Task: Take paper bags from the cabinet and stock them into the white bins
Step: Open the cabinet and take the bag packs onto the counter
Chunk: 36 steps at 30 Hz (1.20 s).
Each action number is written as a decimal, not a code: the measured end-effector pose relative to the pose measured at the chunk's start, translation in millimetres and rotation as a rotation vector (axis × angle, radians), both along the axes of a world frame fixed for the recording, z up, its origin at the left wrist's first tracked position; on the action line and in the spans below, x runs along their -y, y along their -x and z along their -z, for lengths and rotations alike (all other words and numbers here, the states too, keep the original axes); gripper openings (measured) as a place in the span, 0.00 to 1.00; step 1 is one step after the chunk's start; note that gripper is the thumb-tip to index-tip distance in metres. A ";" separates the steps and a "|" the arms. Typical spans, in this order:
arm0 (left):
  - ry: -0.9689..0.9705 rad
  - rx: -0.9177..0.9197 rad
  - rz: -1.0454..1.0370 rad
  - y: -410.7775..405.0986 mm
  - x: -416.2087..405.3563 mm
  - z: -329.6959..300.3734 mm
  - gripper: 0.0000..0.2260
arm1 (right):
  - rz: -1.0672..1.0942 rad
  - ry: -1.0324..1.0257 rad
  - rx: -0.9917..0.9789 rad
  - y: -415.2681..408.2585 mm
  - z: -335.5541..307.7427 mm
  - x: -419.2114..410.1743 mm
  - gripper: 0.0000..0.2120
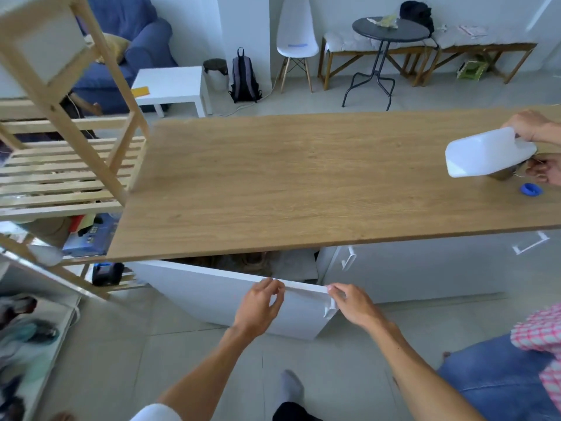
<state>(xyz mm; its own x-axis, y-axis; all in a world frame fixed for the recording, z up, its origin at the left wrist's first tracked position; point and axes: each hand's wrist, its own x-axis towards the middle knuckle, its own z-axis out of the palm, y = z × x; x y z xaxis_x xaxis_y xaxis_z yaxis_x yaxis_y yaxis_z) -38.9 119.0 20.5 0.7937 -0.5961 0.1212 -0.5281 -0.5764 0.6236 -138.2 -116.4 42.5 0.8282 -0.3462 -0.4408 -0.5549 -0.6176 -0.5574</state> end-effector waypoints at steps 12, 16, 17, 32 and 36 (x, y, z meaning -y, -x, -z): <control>-0.383 -0.053 -0.341 -59.8 -149.7 -12.6 0.24 | -0.068 0.126 -0.042 44.1 -6.7 -42.1 0.11; -0.398 -0.074 -0.322 -58.0 -164.8 -10.3 0.25 | -0.158 0.233 -0.047 60.9 -5.7 -63.9 0.25; -0.403 -0.073 -0.320 -56.4 -168.5 -9.3 0.24 | -0.195 0.229 -0.053 65.6 -4.7 -72.1 0.26; -0.440 -0.147 -0.196 -16.3 -240.8 -15.0 0.26 | -1.101 0.161 0.069 43.2 2.4 -256.3 0.35; -0.438 -0.160 -0.213 -8.0 -262.3 -15.0 0.25 | -1.191 0.186 0.233 45.0 25.4 -290.4 0.35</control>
<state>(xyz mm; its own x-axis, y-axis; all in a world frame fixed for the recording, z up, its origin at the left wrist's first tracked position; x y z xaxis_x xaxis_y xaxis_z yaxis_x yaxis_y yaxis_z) -30.9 381.4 35.5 0.8914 -0.3865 -0.2367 -0.2879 -0.8863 0.3628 -183.2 174.0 17.1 0.7224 0.6389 -0.2645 0.5115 -0.7511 -0.4173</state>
